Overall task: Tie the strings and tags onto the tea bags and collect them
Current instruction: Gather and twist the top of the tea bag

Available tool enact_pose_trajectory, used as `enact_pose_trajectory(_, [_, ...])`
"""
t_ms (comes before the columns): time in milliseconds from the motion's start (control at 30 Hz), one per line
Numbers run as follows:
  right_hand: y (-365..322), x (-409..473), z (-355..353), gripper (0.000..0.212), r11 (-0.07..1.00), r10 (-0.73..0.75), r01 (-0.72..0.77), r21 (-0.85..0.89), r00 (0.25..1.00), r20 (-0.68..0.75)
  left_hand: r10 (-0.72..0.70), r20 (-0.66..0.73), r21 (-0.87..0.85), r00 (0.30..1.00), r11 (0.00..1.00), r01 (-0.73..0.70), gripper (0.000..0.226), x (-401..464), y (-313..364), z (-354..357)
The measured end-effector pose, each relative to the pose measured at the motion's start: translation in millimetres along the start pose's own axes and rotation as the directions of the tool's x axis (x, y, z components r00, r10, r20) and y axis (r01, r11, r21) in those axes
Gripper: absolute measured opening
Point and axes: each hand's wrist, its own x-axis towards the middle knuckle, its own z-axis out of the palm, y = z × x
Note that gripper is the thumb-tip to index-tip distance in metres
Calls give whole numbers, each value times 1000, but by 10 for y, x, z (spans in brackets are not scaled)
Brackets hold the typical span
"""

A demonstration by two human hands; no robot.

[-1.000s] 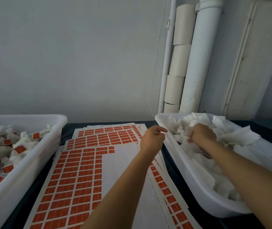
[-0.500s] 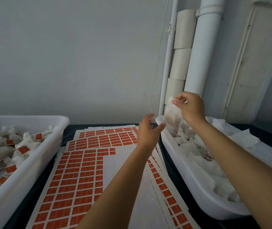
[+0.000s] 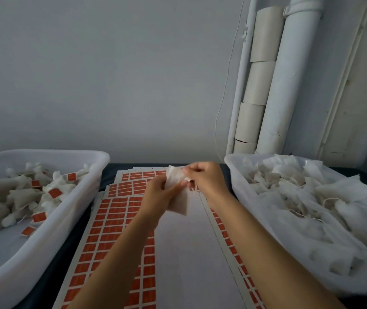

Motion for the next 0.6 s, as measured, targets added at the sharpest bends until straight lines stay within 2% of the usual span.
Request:
enact_pose_trajectory(100, [287, -61, 185, 7, 996, 59, -62, 69, 997, 40, -58, -64, 88, 996, 994, 63, 26, -52, -250, -141])
enact_pose_trajectory(267, [641, -103, 402, 8, 999, 10, -11, 53, 1000, 12, -72, -141, 163, 987, 982, 95, 20, -40, -402, -215])
enact_pose_trajectory(433, [766, -95, 434, 11, 995, -101, 100, 22, 994, 48, -65, -132, 126, 989, 989, 82, 28, -28, -476, -220])
enact_pose_trajectory(500, [801, -102, 411, 12, 987, -156, 158, -21, 985, 72, -55, -130, 188, 990, 979, 79, 25, -17, -495, -220])
enact_pose_trajectory(600, [828, -91, 371, 5, 964, -225, 226, -143, 974, 22, -44, -196, 306, 980, 946, 104, 26, 7, -509, -194])
